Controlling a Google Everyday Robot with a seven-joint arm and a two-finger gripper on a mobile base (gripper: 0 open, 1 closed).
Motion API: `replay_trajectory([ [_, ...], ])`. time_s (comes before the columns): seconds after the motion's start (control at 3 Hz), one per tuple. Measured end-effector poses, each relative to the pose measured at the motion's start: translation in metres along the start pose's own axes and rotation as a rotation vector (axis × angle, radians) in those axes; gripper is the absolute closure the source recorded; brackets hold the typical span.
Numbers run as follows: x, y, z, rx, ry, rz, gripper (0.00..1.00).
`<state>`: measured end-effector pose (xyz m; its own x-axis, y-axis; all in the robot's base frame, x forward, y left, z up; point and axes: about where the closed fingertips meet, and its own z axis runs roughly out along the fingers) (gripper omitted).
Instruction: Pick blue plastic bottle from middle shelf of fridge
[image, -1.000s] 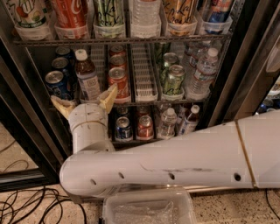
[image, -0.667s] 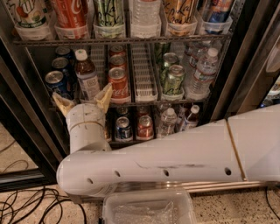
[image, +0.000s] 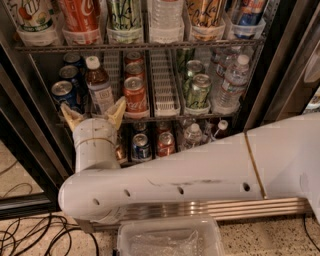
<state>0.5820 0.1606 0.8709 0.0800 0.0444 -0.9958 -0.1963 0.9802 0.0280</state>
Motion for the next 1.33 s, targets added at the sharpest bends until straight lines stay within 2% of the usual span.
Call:
replay_trajectory([
  [1.33, 0.0064, -0.0055, 0.0129, 0.029, -0.002, -0.017, 0.28],
])
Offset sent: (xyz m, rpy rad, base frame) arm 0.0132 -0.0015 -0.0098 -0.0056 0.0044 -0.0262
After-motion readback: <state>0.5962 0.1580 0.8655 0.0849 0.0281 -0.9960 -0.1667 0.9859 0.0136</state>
